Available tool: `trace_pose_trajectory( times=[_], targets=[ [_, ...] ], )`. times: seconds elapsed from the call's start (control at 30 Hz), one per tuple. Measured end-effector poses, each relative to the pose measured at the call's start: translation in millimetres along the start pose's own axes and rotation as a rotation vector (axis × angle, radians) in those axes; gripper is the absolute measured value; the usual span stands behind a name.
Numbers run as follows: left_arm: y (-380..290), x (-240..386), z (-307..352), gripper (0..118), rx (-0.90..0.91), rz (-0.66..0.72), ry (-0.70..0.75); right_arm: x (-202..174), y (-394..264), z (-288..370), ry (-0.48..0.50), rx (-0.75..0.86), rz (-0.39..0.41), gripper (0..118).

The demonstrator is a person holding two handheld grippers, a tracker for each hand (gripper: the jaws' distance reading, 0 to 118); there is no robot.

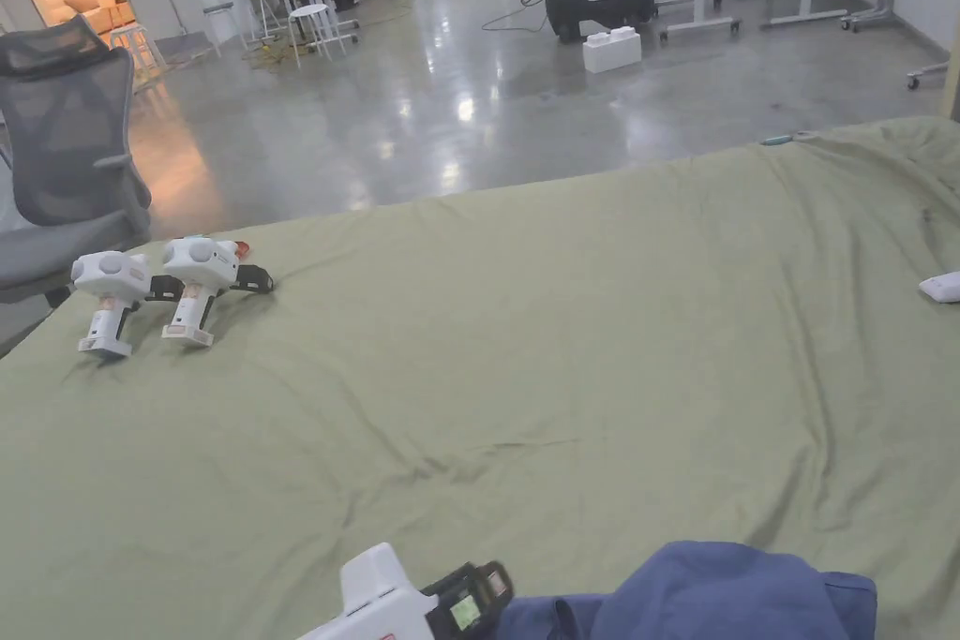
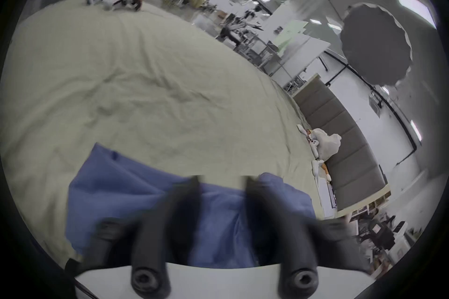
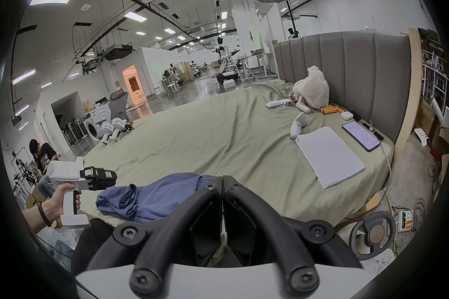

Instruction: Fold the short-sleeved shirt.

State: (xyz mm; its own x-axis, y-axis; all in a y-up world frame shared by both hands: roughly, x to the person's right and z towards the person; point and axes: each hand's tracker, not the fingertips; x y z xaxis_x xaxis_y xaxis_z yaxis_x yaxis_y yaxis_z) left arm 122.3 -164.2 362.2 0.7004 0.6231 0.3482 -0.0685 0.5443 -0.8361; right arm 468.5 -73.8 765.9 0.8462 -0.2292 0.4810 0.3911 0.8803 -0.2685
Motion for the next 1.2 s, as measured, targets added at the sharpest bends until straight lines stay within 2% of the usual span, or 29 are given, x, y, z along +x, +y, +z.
trace_pose_trajectory(
  times=[0.03,0.1,0.23,0.3,0.4,0.43,0.47,0.53,0.57,0.6,0.63,0.67,0.83,0.93,0.97,1.03,1.07,1.2],
  targets=[
    [-4,-6,-1,2,-0.034,-0.006,0.008,-1,-1,-3,0.011,-0.012,0.003,0],
    [-14,-10,-9,1,-0.062,-0.024,0.007,-5,-3,-8,0.021,-0.025,0.008,0],
    [-43,-3,-48,0,-0.196,0.007,-0.099,-13,-6,-13,0.044,-0.037,0.03,0],
    [-58,0,-70,0,-0.266,-0.002,-0.032,-17,-5,-13,0.05,-0.042,0.05,0],
    [-55,4,-68,0,-0.232,-0.023,-0.033,-19,-7,-13,0.05,-0.044,0.07,0],
    [-53,3,-62,4,-0.239,-0.02,-0.038,-19,-8,-14,0.052,-0.047,0.071,0],
    [-47,1,-55,17,-0.233,-0.02,-0.057,-18,-9,-16,0.056,-0.055,0.066,0],
    [-34,-6,-30,27,-0.147,-0.037,-0.071,-16,-11,-21,0.063,-0.073,0.058,0],
    [-25,-16,-13,41,-0.106,-0.014,-0.077,-15,-12,-23,0.064,-0.079,0.056,0],
    [-17,-25,-2,61,-0.083,0.011,-0.078,-15,-13,-24,0.064,-0.082,0.055,0],
    [-6,-38,12,73,-0.06,0.042,-0.082,-15,-16,-27,0.066,-0.087,0.05,0],
    [2,-52,23,76,-0.049,0.074,-0.075,-14,-17,-28,0.072,-0.09,0.043,0],
    [19,-120,53,75,0.047,0.266,0.06,-14,-18,-33,0.095,-0.095,0.027,0],
    [12,-143,36,73,0.001,0.404,0.008,-13,-19,-36,0.101,-0.104,0.027,0],
    [7,-146,27,66,-0.028,0.448,-0.048,-13,-19,-36,0.102,-0.108,0.028,0],
    [-6,-142,9,42,-0.046,0.497,-0.104,-13,-19,-36,0.096,-0.11,0.039,0],
    [-10,-138,5,17,-0.04,0.462,-0.072,-13,-18,-35,0.091,-0.109,0.046,0],
    [-13,-131,10,10,-0.015,0.473,-0.06,-9,-16,-30,0.083,-0.103,0.047,0]
  ],
)
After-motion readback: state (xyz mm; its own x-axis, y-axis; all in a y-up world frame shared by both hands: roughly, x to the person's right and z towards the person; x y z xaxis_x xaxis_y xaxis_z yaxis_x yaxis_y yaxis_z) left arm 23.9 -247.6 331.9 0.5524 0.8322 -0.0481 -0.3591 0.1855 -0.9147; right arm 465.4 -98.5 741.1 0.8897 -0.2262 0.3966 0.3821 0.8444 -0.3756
